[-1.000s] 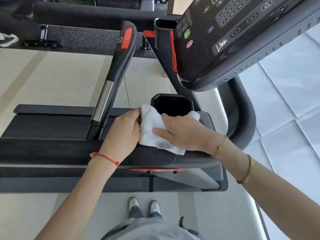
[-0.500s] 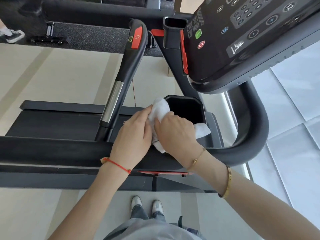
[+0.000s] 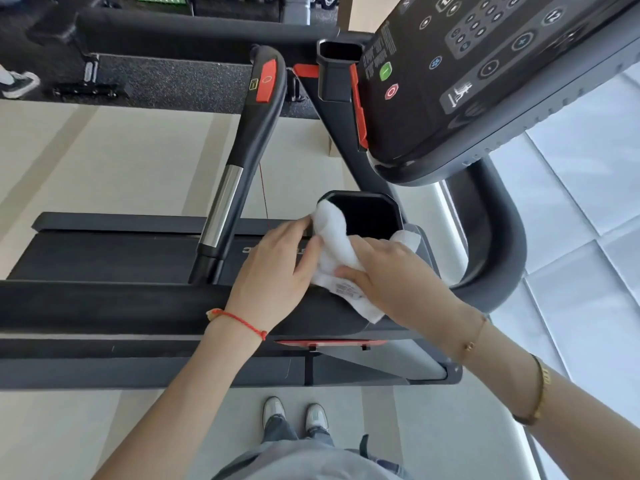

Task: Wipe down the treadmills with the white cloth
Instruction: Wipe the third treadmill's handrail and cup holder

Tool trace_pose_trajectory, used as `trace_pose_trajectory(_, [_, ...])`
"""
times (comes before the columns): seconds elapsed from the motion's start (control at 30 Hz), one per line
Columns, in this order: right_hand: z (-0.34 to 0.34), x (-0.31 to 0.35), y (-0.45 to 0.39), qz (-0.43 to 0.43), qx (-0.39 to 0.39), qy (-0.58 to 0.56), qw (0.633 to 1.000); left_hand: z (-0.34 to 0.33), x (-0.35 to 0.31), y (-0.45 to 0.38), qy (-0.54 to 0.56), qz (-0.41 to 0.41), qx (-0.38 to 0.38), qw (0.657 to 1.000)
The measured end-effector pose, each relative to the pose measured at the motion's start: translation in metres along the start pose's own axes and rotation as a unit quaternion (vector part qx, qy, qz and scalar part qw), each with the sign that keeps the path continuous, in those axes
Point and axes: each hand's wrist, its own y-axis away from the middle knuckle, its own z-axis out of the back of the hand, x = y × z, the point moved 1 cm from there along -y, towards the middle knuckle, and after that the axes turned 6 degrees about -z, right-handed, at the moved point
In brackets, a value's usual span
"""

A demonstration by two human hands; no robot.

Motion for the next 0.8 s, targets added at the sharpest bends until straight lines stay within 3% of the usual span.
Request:
trace_pose_trajectory(0.2, [-0.001,-0.009,0.036,-0.062,-0.108,-0.020,0.992,-0.006,-0.009,-0.011,0.004,0.006,0.006,1.000])
trace_pose_trajectory(0.4, [-0.010,-0.005,0.056,-0.163,-0.153,-0.031,0.974,-0.010,-0.004,-0.022,-0.015,0.001,0.025,1.000])
trace_pose_trajectory(0.7, [0.008,-0.031,-0.020,-0.201,0.002,-0.200,0.959,-0.014,-0.001,-0.019,-0.015,-0.001,0.027,1.000])
trace_pose_trajectory(0.8, [0.012,-0.041,-0.030,-0.210,0.031,-0.271,0.939,-0.015,0.000,-0.018,-0.016,-0.003,0.021,1.000])
